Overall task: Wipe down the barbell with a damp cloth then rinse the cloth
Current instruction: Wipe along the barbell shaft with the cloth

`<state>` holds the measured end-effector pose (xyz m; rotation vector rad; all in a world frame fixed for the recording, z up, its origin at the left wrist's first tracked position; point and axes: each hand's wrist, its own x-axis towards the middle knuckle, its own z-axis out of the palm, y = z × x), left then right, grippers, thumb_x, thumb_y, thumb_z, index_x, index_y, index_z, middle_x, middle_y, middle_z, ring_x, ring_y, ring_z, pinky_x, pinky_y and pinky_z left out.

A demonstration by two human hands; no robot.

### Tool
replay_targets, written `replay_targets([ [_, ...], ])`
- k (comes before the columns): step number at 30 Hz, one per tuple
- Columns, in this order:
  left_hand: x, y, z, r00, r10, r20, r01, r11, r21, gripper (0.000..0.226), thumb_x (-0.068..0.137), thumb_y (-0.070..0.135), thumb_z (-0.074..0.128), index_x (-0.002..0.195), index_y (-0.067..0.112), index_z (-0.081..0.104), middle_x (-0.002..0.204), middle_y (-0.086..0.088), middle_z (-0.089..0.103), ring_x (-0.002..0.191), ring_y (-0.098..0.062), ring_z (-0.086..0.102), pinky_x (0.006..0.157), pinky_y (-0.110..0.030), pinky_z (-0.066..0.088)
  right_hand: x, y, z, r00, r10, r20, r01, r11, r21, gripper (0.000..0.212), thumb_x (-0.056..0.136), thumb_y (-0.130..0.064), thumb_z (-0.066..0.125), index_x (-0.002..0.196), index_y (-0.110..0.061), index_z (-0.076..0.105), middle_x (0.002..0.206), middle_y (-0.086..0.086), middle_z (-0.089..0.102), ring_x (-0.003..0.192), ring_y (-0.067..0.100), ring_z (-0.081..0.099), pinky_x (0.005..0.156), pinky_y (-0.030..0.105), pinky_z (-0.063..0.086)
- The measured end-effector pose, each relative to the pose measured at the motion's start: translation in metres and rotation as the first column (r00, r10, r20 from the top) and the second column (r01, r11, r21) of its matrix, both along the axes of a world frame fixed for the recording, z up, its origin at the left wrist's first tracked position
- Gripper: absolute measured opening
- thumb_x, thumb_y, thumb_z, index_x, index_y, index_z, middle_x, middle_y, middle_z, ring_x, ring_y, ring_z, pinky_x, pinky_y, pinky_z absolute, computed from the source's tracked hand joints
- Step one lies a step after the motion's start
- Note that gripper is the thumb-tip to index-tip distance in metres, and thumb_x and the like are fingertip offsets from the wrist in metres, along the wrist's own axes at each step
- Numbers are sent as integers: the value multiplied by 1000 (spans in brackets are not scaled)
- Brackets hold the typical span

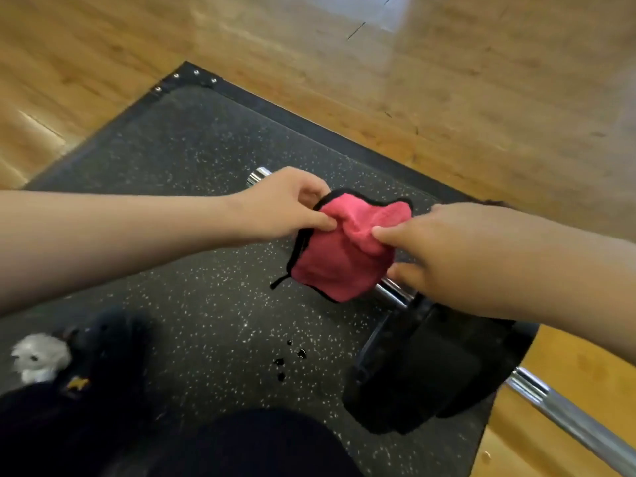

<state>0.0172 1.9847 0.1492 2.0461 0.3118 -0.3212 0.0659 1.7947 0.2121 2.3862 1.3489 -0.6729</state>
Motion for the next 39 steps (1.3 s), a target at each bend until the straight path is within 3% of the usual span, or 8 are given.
replay_targets([
  [4,12,15,-14,989,-21,147,14,999,47,13,81,6,73,91,3,65,90,-7,73,79,-11,70,76,-29,57,-3,6,-16,998,23,50,-22,999,-35,69,99,-52,28,154,-19,1,155,-1,29,142,18,29,119,40,18],
  [11,35,35,-43,966,-141,215,166,981,-104,8,81,12,73,86,10,66,87,-1,73,82,-13,70,80,-29,57,-22,33,-35,981,-188,56,192,978,-75,82,99,-54,26,149,-5,-17,160,12,-4,149,25,-2,119,40,1],
  [14,50,43,-54,945,-234,229,275,947,-167,9,82,15,73,87,10,66,86,-3,73,82,-20,70,81,-41,57,-28,52,-49,903,-400,158,395,917,60,79,96,-47,45,148,5,20,148,25,35,140,31,34,113,45,28],
  [16,62,48,-59,928,-295,227,342,917,-207,9,82,15,73,86,12,66,85,-3,73,81,-23,70,81,-46,55,-31,52,-65,808,-525,266,491,851,188,70,76,-40,70,124,10,58,111,25,66,107,35,65,89,49,51],
  [20,73,50,-66,900,-379,214,428,860,-277,6,84,11,70,84,13,64,83,-1,73,80,-20,70,80,-42,56,-45,63,-85,691,-634,346,591,772,234,82,53,-41,87,115,9,65,102,24,69,97,35,69,79,48,55],
  [26,68,46,-74,912,-386,140,410,842,-350,13,86,12,67,83,24,62,80,7,71,76,-13,66,78,-45,55,-55,72,-79,636,-677,369,652,728,212,83,51,-36,89,119,6,64,110,21,68,104,32,67,84,41,54],
  [31,64,37,-78,852,-480,209,523,803,-287,19,88,12,64,83,28,58,83,12,69,82,-3,66,80,-32,53,-72,60,-83,584,-730,354,726,665,173,88,62,-33,84,134,5,51,129,22,58,121,32,57,99,35,38],
  [39,71,24,-78,853,-453,259,478,877,-41,15,86,13,65,98,20,59,89,12,65,86,-4,62,83,-29,51,-63,62,-109,468,-847,254,825,521,219,69,96,-18,40,151,1,4,157,24,14,147,32,12,119,39,17],
])
